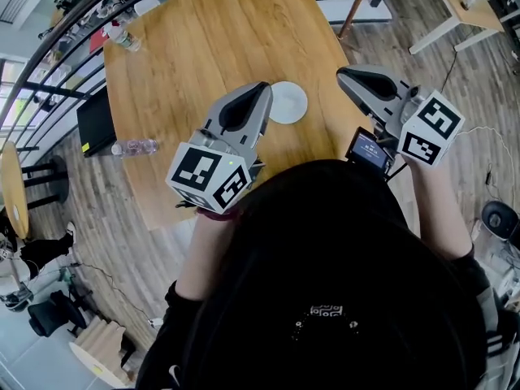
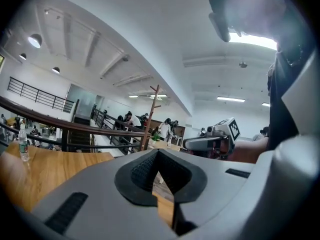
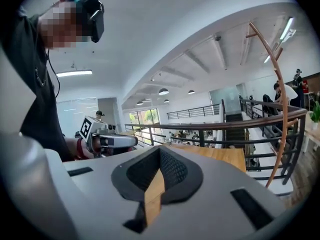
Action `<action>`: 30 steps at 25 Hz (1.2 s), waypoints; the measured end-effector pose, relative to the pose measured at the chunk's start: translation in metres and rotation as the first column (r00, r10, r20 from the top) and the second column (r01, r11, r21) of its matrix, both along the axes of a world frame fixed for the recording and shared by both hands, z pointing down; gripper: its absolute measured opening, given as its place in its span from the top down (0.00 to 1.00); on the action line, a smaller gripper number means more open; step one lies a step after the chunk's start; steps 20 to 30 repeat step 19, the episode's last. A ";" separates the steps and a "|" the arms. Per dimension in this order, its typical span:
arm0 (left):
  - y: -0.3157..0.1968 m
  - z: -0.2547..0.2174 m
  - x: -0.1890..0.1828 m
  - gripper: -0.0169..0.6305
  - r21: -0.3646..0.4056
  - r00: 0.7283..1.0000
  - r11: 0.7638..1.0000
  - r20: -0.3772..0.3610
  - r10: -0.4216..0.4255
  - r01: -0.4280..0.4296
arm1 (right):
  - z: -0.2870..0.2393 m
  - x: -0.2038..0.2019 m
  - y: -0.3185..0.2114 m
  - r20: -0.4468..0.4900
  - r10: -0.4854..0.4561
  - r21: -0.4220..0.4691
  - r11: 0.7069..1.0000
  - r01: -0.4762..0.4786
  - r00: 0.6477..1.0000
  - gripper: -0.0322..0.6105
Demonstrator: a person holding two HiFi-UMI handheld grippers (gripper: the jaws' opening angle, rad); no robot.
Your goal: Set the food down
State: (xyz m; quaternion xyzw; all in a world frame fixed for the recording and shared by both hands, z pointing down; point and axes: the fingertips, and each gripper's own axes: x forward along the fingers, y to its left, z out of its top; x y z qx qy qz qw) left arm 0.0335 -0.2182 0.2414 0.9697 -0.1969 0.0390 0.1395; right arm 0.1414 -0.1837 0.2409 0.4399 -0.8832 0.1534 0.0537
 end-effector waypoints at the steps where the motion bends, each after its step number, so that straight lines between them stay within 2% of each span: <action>1: 0.000 -0.001 0.000 0.97 0.003 1.000 1.000 0.000 0.006 -0.006 | -0.004 -0.001 0.001 -0.001 0.002 0.011 1.000 -0.002 1.000 0.92; 8: 0.001 -0.009 -0.005 0.97 0.032 0.998 0.998 -0.012 0.057 -0.056 | -0.023 -0.003 0.007 -0.039 0.027 0.055 0.998 -0.024 0.999 0.92; 15: -0.005 -0.020 -0.022 0.97 0.159 0.999 0.987 0.046 0.013 -0.020 | -0.033 -0.006 0.007 -0.062 0.030 0.082 0.996 -0.025 0.998 0.92; 30: -0.006 -0.030 -0.024 0.97 0.156 0.999 0.987 0.030 0.023 -0.028 | -0.037 -0.012 0.006 -0.083 0.015 0.079 0.997 -0.009 0.996 0.92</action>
